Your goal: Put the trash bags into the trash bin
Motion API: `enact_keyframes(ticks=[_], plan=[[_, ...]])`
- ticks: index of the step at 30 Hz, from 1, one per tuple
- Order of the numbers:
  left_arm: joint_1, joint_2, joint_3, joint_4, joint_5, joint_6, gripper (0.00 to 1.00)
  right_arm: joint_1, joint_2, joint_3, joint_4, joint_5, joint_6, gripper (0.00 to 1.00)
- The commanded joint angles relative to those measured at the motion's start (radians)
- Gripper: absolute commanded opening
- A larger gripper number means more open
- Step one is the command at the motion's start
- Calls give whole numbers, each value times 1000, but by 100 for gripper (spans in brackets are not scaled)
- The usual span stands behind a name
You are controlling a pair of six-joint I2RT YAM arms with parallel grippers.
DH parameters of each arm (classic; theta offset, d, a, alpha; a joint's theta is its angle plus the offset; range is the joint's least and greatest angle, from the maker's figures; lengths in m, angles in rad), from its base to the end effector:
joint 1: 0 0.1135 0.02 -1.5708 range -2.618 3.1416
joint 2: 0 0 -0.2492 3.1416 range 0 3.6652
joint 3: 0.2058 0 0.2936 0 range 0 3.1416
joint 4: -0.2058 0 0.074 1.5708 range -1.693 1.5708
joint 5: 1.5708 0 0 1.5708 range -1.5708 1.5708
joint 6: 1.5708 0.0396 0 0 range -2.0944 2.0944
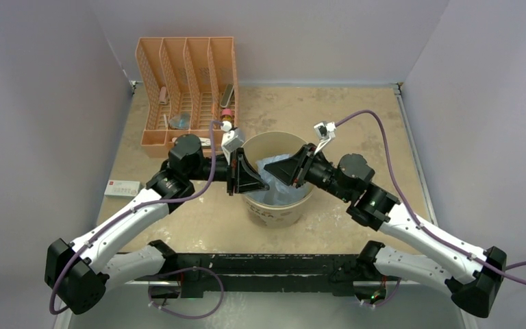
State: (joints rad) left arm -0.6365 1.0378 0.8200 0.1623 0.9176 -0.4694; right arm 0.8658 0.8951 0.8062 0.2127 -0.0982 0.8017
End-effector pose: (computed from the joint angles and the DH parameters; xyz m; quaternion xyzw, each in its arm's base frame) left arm 0.2104 -0.1946 0.3192 0.3576 0.6237 -0.5974 0.3554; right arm 0.1709 0.2068 0.3562 -0.0579 0.6597 0.5761 0.4791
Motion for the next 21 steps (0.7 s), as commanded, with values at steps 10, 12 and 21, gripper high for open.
enact_keyframes(ticks=[10, 12, 21], plan=[[-3, -127, -34, -66, -15, 95, 16, 1, 61, 22, 145, -96, 63, 22], [-4, -111, -27, -60, 15, 83, 18, 1, 89, 37, 145, -97, 56, 17], [-2, -128, -32, -96, -66, 60, 44, 1, 30, -34, 240, -112, 103, 0]])
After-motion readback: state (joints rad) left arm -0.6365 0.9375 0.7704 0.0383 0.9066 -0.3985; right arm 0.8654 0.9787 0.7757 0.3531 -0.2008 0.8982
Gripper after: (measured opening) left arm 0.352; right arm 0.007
